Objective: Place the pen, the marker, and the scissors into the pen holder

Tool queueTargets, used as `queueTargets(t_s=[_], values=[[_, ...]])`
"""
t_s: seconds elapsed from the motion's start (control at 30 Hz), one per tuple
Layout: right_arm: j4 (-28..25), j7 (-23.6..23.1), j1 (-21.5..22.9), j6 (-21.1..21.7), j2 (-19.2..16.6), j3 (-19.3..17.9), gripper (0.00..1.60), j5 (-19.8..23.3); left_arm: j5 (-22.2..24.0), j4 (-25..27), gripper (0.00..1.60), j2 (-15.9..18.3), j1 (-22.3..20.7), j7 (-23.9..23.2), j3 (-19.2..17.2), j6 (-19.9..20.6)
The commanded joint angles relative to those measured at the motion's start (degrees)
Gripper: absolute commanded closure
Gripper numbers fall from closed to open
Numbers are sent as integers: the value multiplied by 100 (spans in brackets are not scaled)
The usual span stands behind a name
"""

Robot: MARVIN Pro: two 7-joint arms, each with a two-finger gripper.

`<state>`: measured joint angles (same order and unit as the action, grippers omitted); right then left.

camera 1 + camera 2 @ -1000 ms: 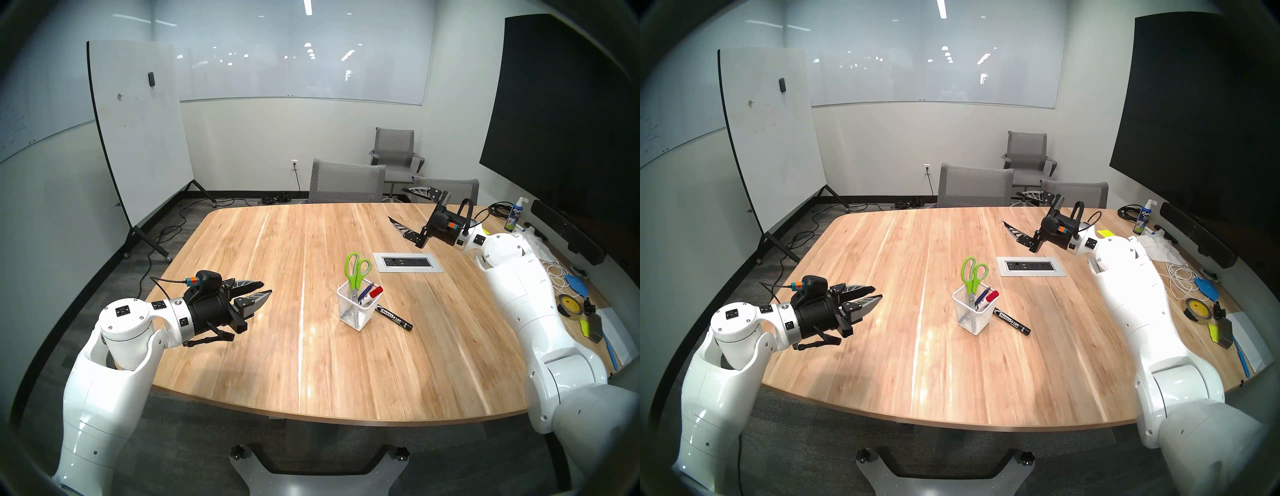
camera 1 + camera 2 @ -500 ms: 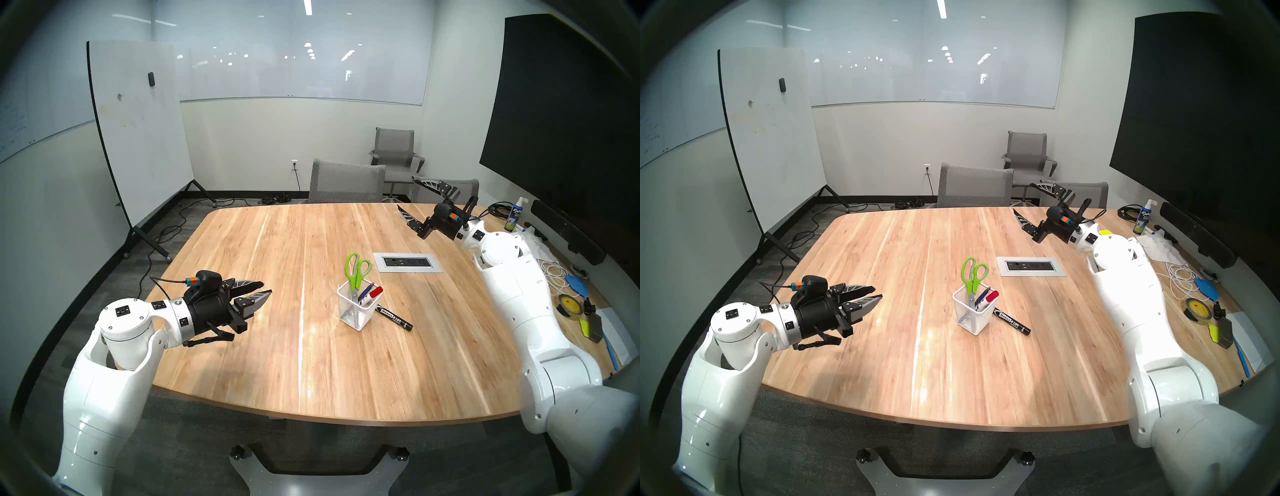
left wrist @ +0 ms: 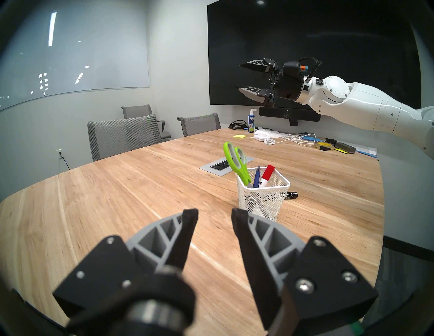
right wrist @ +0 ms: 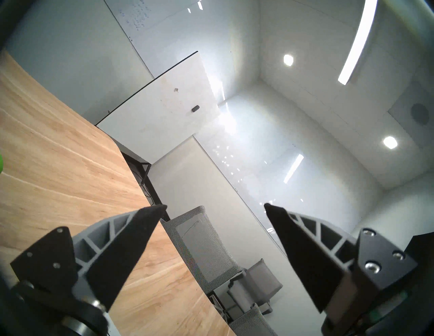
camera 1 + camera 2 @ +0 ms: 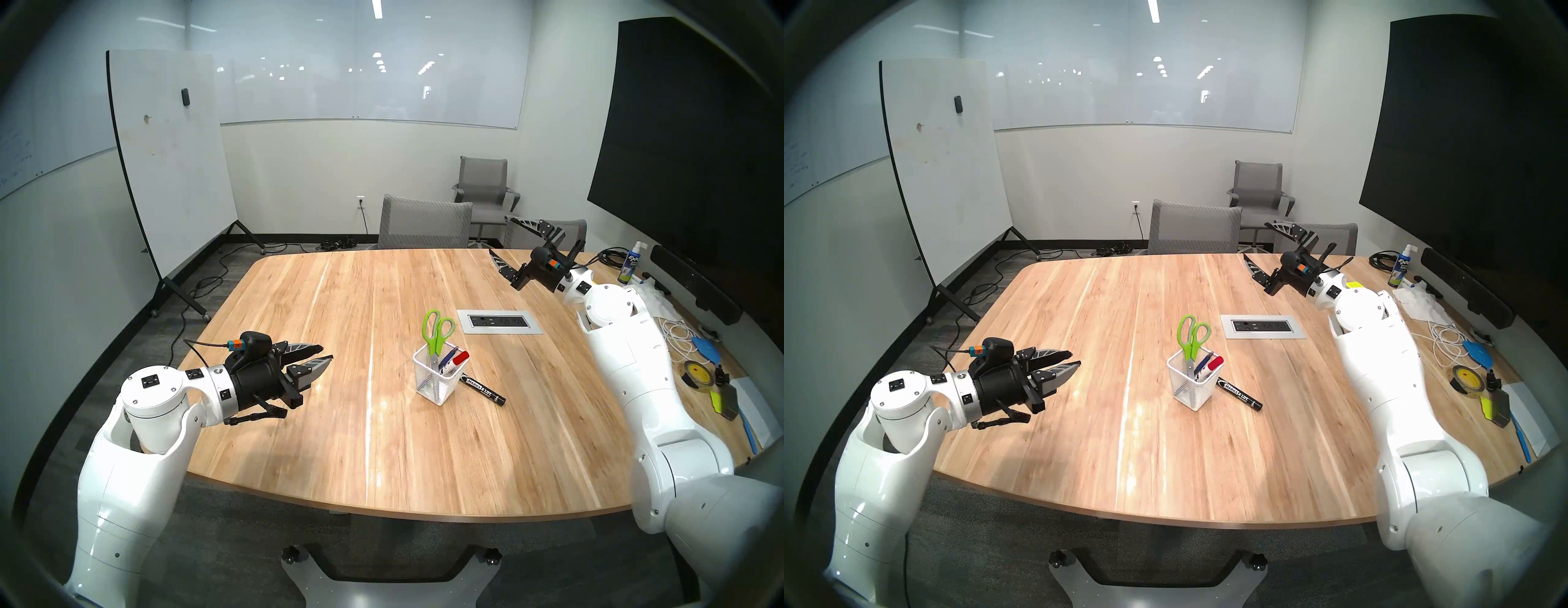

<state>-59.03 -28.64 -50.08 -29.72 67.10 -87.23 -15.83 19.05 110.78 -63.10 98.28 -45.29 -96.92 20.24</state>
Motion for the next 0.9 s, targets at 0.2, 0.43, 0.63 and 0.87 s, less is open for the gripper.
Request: queueTargets(t_s=[0.2,0.43,0.63,0.87], values=[[-308,-627,94,1302,262,-647,0,1001,1,87,67,10,-25,-6,-16,-9],[-326,-1118,231,2087,195,-802,0,1201,-1,89,67,8,-24,-7,-17,-8],[-678,-1610,93,2994,152,-950,0,1367,-2,88,67,7,-25,-8,-17,-8],[-1247,-1873,-340,3834,152,-1421,0,1727,-2,85,67,5,-26,-9,-17,-9]])
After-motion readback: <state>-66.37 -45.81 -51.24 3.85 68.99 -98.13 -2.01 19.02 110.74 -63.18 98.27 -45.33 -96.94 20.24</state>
